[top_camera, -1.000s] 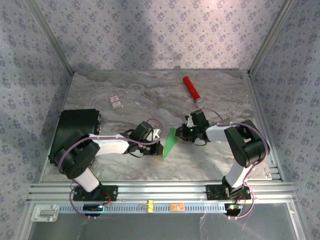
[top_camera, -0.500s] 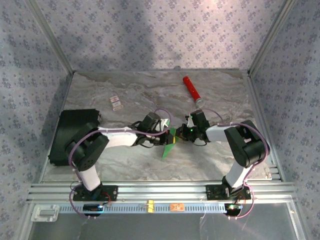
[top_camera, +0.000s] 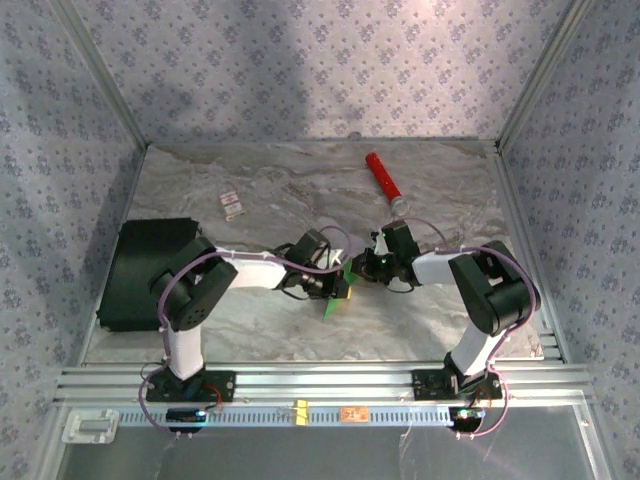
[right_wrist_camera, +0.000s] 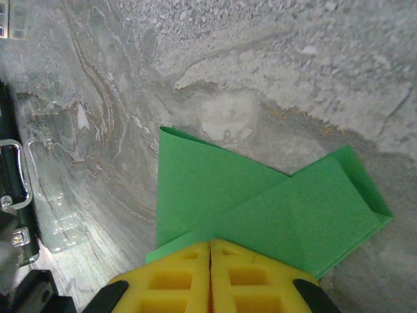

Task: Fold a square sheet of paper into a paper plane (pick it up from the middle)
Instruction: Fold the wing for the fifth time at the center of the table.

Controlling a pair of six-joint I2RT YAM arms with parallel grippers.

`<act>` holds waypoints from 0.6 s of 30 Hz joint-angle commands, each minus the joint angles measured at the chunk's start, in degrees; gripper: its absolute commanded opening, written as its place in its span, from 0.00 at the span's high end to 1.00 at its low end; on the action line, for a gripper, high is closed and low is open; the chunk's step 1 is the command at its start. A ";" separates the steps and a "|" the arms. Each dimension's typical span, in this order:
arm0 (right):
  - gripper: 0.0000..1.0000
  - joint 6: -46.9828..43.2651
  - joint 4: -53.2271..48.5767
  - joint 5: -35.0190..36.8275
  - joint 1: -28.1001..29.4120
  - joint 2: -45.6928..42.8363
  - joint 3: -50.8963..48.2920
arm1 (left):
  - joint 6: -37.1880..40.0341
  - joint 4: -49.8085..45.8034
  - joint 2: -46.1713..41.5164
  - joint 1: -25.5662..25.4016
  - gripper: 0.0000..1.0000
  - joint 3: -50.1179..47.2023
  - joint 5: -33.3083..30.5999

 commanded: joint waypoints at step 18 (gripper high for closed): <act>0.91 -0.81 -5.89 5.28 -1.27 0.88 -2.16 | 3.03 -2.12 -9.21 -1.09 0.99 -10.93 0.69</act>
